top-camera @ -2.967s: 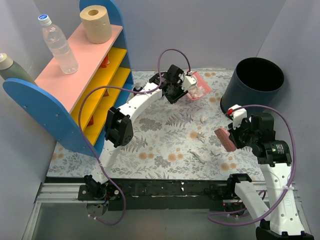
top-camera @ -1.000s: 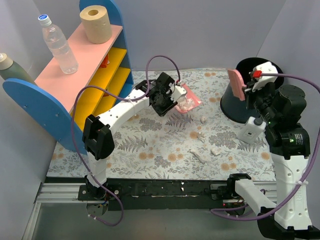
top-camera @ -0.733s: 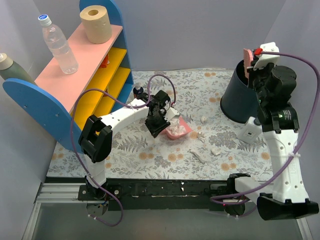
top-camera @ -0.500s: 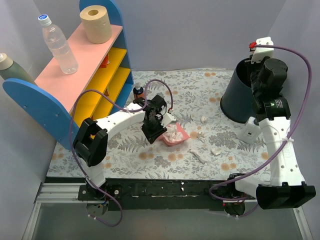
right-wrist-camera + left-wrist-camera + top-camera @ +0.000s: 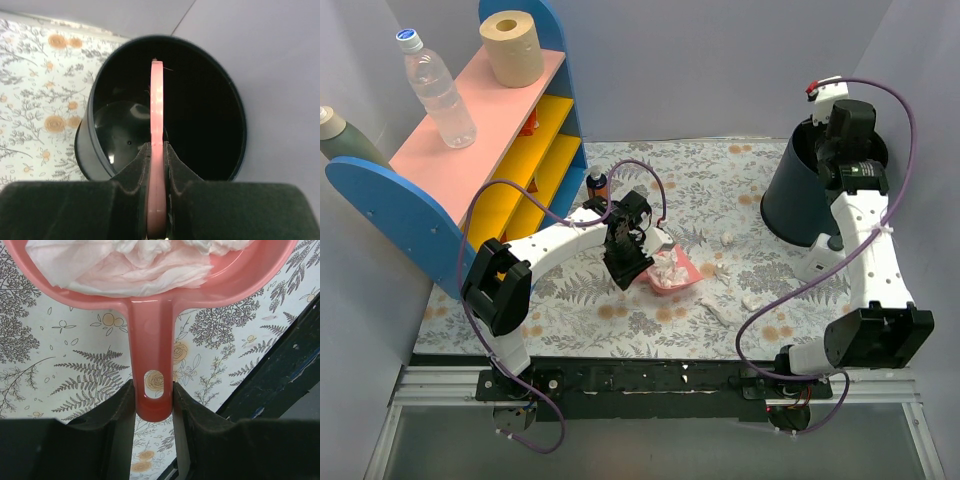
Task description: Sweep away the paper scraps from the table
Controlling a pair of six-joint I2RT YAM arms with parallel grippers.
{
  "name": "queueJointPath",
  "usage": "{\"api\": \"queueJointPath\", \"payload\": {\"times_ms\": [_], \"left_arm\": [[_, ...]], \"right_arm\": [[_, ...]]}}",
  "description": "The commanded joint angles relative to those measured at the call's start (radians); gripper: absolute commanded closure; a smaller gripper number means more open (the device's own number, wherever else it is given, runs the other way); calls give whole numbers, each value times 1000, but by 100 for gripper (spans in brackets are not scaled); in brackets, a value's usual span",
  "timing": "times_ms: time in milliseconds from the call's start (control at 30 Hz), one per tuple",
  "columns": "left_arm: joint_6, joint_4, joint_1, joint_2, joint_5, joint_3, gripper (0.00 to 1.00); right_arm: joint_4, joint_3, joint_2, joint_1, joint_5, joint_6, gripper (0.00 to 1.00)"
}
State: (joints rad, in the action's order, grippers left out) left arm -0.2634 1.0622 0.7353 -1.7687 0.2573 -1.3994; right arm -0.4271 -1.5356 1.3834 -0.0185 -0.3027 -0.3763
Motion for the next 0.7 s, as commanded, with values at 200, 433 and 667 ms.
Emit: {"api": "queueJointPath", "payload": {"times_ms": [200,433,667], "left_arm": [[30,1,-7,91,43,4,100],[29,12,-5,61,50,-19,100],[30,19,-7,31,36,-61,100]], "right_arm": [[-139,-159,140,84,233,131,99],[-188,-222,235,84,434,111,99],[-229,-212,259,84,582,109,99]]}}
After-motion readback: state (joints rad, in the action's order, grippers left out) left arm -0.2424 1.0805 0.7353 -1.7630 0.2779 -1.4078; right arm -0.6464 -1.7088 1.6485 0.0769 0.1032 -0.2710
